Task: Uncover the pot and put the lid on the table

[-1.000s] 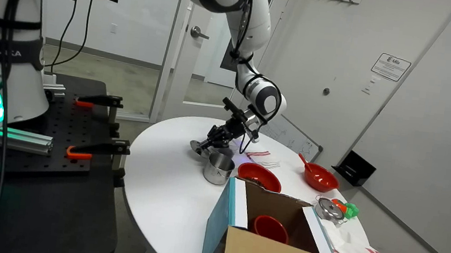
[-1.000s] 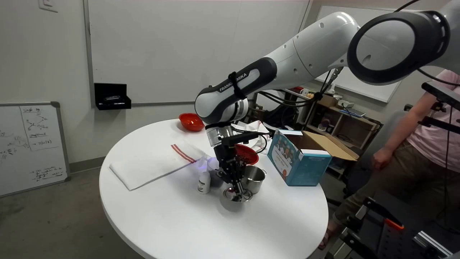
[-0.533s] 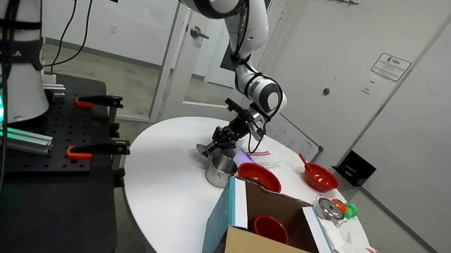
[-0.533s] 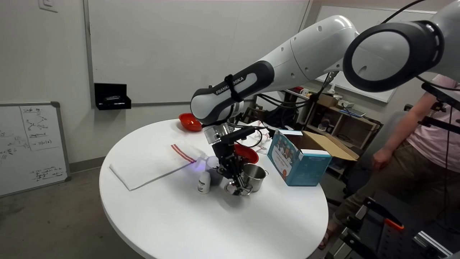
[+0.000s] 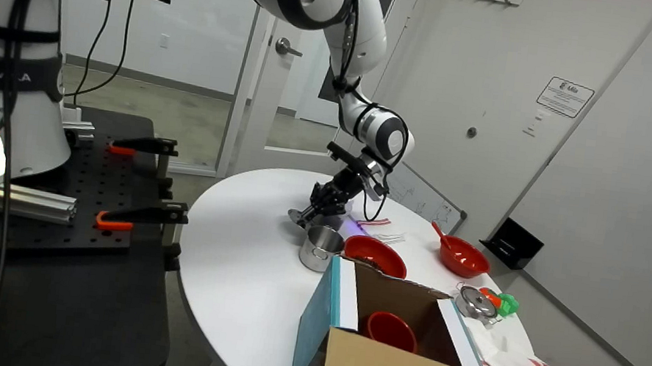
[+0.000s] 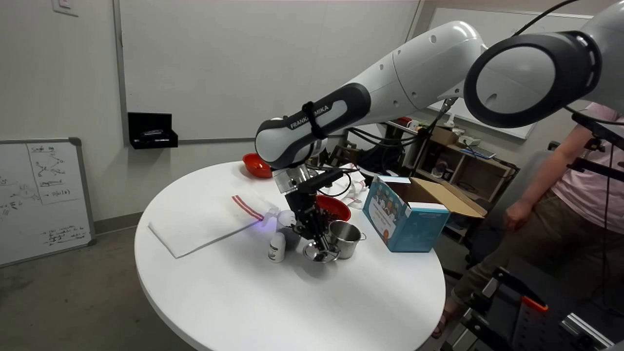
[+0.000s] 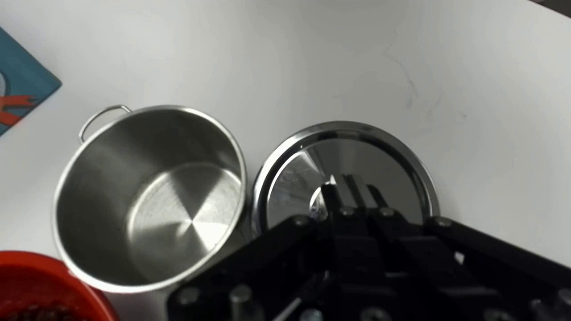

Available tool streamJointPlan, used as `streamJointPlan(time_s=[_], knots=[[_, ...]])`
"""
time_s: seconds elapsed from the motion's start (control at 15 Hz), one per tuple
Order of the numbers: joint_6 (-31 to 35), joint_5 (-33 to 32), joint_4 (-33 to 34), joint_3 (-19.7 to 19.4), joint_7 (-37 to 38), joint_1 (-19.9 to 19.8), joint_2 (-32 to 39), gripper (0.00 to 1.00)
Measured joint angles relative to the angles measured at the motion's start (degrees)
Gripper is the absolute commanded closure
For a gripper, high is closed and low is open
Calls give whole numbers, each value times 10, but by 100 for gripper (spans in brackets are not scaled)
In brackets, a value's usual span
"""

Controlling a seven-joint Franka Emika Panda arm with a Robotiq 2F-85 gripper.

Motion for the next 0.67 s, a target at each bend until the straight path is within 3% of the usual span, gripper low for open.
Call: streamJointPlan(time_s=[0.67], knots=[[-11, 0, 62, 0, -34, 2, 41, 100]])
